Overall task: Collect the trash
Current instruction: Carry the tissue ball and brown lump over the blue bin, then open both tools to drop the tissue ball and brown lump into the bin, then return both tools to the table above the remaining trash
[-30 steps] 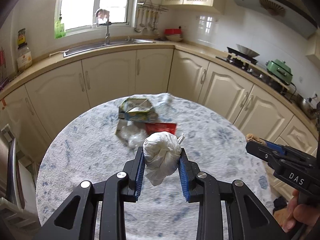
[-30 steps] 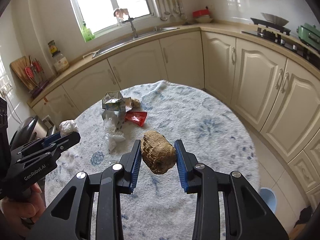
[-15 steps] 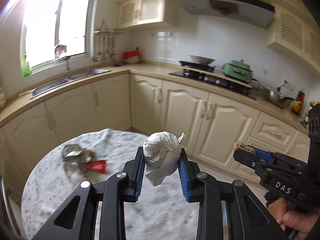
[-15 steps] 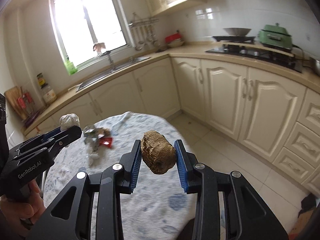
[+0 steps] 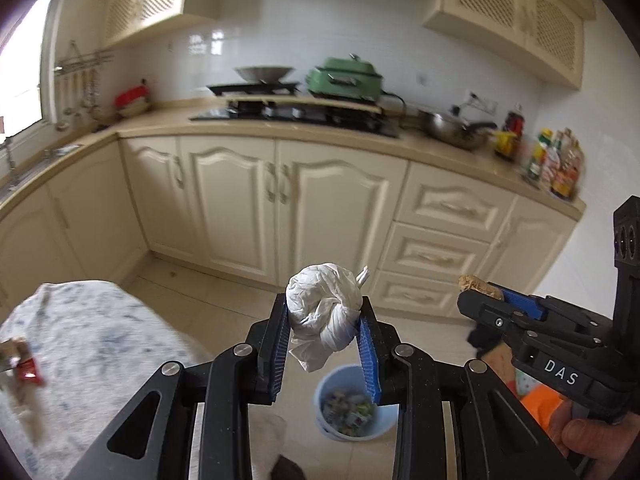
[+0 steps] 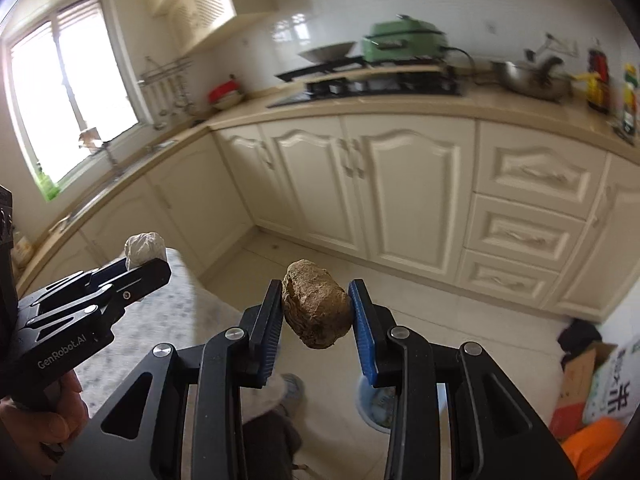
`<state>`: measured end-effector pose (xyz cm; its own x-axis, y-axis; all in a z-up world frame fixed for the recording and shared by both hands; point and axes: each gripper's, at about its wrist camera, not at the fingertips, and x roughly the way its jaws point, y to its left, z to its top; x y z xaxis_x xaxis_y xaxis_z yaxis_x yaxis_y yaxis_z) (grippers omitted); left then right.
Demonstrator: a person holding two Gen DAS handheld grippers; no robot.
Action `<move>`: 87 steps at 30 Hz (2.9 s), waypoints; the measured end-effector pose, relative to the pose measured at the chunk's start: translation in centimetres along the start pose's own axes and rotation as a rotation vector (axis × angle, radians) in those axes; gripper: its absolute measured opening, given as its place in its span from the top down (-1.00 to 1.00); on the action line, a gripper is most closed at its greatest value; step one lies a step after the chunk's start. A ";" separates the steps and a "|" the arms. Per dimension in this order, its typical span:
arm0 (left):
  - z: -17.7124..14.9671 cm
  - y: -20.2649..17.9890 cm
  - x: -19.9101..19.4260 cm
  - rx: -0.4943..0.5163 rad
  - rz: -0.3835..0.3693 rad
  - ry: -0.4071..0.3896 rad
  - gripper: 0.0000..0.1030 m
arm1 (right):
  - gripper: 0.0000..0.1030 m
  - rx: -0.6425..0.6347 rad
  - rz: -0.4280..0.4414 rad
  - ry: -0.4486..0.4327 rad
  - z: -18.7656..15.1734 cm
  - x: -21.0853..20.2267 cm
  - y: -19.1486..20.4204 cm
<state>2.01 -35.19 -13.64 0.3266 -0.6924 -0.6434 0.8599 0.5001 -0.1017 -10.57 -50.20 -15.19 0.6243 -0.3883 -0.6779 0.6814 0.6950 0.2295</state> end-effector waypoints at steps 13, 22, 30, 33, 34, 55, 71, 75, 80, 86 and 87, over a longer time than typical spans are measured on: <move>3.2 -2.1 15.0 0.022 -0.094 0.236 0.46 | 0.36 0.142 -0.110 0.145 -3.3 6.8 -10.1; 6.3 -4.0 30.0 0.000 -0.133 0.446 0.45 | 0.36 0.216 -0.113 0.259 -6.1 12.4 -13.3; 7.5 -4.5 37.1 0.014 -0.057 0.508 -0.52 | 0.23 0.293 -0.123 0.315 -7.4 15.3 -15.6; 8.3 -3.7 37.4 0.002 -0.039 0.480 -0.89 | -0.15 0.324 -0.135 0.310 -7.9 15.1 -16.3; 8.4 -3.6 37.4 0.000 -0.039 0.477 -0.90 | -0.29 0.330 -0.138 0.309 -8.0 15.0 -16.4; 8.2 0.7 19.9 -0.065 0.005 0.215 -0.97 | -1.00 0.291 -0.145 0.213 -5.2 9.7 -9.1; 2.4 8.6 -6.1 -0.148 0.198 -0.088 -0.99 | -1.00 0.061 -0.008 0.047 0.2 2.7 7.3; -0.2 11.0 -12.3 -0.198 0.266 -0.152 -0.98 | -1.00 -0.034 0.055 0.008 1.0 1.6 13.3; -3.9 13.3 -19.2 -0.260 0.363 -0.207 -0.98 | -1.00 -0.134 0.139 -0.032 1.4 0.5 20.5; -8.4 15.1 -26.7 -0.329 0.470 -0.258 -0.98 | -1.00 -0.233 0.224 -0.063 0.6 -0.7 27.3; -9.1 15.4 -27.8 -0.341 0.487 -0.261 -0.98 | -1.00 -0.250 0.236 -0.066 0.4 -0.8 28.2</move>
<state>2.59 -3.49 -4.27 0.7693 -0.4266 -0.4756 0.4306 0.8962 -0.1074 8.26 -30.59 -7.85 0.7821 -0.2320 -0.5784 0.4063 0.8935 0.1910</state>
